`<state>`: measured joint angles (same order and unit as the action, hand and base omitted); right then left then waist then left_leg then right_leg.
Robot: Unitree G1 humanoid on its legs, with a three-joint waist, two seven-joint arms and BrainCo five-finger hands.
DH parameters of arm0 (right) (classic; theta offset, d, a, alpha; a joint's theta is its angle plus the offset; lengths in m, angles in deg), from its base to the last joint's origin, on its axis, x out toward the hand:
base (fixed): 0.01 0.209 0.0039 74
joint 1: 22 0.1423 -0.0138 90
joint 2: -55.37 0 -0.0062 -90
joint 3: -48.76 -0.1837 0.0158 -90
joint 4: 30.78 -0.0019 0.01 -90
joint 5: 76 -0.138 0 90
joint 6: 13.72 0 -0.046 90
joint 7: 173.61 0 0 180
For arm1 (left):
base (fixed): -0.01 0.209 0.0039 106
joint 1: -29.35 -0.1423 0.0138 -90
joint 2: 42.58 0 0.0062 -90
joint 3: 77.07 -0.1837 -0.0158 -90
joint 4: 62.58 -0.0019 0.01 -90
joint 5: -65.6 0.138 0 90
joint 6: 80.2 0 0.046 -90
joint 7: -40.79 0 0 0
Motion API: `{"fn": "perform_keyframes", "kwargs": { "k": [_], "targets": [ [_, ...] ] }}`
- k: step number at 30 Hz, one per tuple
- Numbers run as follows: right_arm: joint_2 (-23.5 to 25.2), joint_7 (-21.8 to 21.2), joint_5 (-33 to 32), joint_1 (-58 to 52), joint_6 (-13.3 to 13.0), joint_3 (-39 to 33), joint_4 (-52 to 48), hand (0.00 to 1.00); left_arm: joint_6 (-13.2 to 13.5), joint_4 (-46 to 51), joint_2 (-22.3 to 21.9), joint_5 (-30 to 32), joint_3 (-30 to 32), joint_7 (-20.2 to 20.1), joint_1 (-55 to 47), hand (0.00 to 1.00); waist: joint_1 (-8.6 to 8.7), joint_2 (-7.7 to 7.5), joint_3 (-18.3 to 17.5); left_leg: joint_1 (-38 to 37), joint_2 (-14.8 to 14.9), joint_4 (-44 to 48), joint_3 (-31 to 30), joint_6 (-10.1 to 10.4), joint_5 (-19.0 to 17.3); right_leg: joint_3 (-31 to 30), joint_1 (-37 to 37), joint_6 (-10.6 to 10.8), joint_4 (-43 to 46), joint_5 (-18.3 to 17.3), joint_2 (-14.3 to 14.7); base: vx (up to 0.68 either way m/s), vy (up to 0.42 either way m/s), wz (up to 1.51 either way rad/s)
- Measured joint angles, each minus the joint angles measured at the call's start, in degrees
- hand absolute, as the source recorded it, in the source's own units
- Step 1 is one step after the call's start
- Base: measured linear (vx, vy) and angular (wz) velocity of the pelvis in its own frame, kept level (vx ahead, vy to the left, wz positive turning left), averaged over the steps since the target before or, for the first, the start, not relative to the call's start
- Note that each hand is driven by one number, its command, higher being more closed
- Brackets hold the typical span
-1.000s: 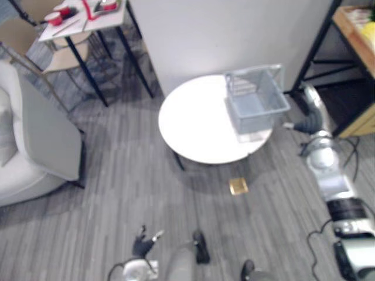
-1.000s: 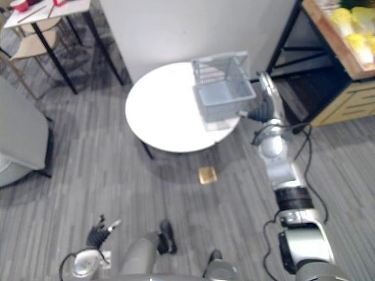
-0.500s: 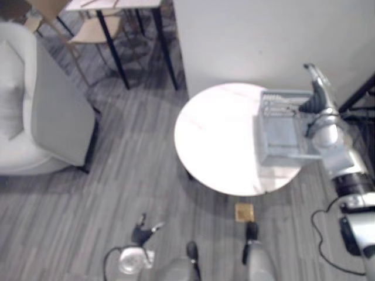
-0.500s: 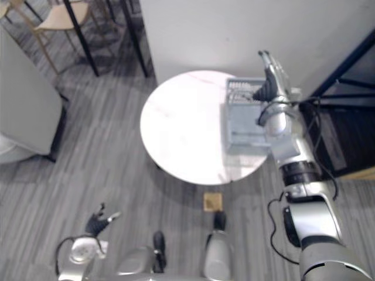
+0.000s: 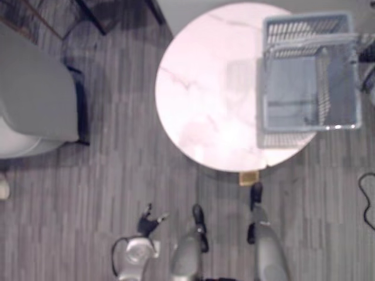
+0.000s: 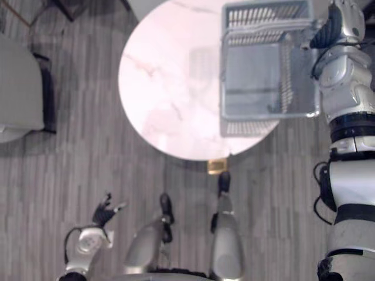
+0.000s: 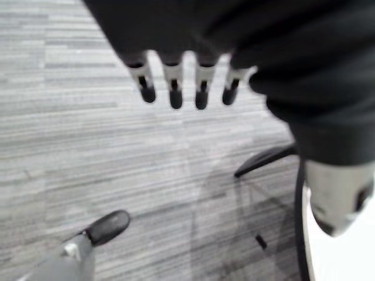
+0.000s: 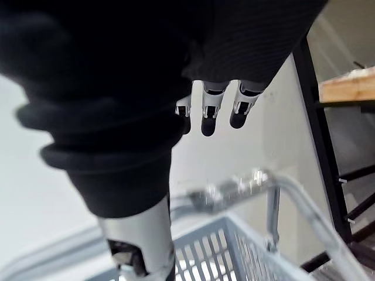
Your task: Pick vegetable in the basket
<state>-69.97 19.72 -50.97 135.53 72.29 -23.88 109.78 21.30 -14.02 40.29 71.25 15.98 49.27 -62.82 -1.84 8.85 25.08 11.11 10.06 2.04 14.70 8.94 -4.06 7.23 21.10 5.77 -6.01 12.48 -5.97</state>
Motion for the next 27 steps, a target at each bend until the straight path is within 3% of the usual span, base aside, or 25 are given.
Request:
{"fn": "perform_keyframes", "kwargs": {
  "k": [7,8,17,24,27],
  "targets": [
    [0.26,2.84,4.27,4.87,-0.09,5.58,-0.02,0.00,0.35,-1.52,-2.00,-0.95,-1.03,0.28,0.08,0.00,-0.60,0.59,1.22,3.45,-0.43,-0.91,-0.69,-0.03,1.47,0.21,3.42,-0.63,-0.02,0.69,-0.39,-0.01,-0.001,0.06],
    [0.27,2.99,4.28,6.01,-0.02,5.68,-0.05,1.00,0.46,-1.58,-2.09,-0.96,-1.72,0.32,0.12,0.00,-0.65,0.78,1.33,4.43,-0.45,-1.05,-1.35,0.04,1.93,0.76,4.06,-0.76,-0.03,0.78,-0.48,-0.02,-0.004,0.19],
    [-3.76,5.11,5.40,14.31,-0.05,10.46,4.29,1.00,0.57,-2.14,-2.43,-3.27,-3.30,0.59,1.92,0.00,-2.47,2.50,2.02,8.65,-0.60,-4.82,-4.48,0.41,6.62,3.59,8.00,-1.87,-0.04,1.63,-0.68,-0.04,0.001,0.18],
    [-6.05,4.39,6.32,11.33,-0.13,9.45,2.07,1.00,0.59,0.12,-4.11,-3.31,-3.01,0.63,3.08,0.00,-3.19,2.41,1.99,7.61,-0.55,-6.81,-4.03,0.58,8.09,3.26,8.16,-2.03,-0.04,1.75,-0.36,-0.02,0.017,0.00],
    [-4.79,3.40,5.96,1.63,0.18,6.01,-2.95,1.00,0.48,1.68,-6.09,-3.30,-2.63,0.59,3.03,0.00,-3.23,1.10,1.89,4.31,0.40,-3.79,-4.54,1.22,5.80,2.12,4.27,-2.04,-0.01,1.68,1.07,0.04,0.003,-0.28]
  ]
}}
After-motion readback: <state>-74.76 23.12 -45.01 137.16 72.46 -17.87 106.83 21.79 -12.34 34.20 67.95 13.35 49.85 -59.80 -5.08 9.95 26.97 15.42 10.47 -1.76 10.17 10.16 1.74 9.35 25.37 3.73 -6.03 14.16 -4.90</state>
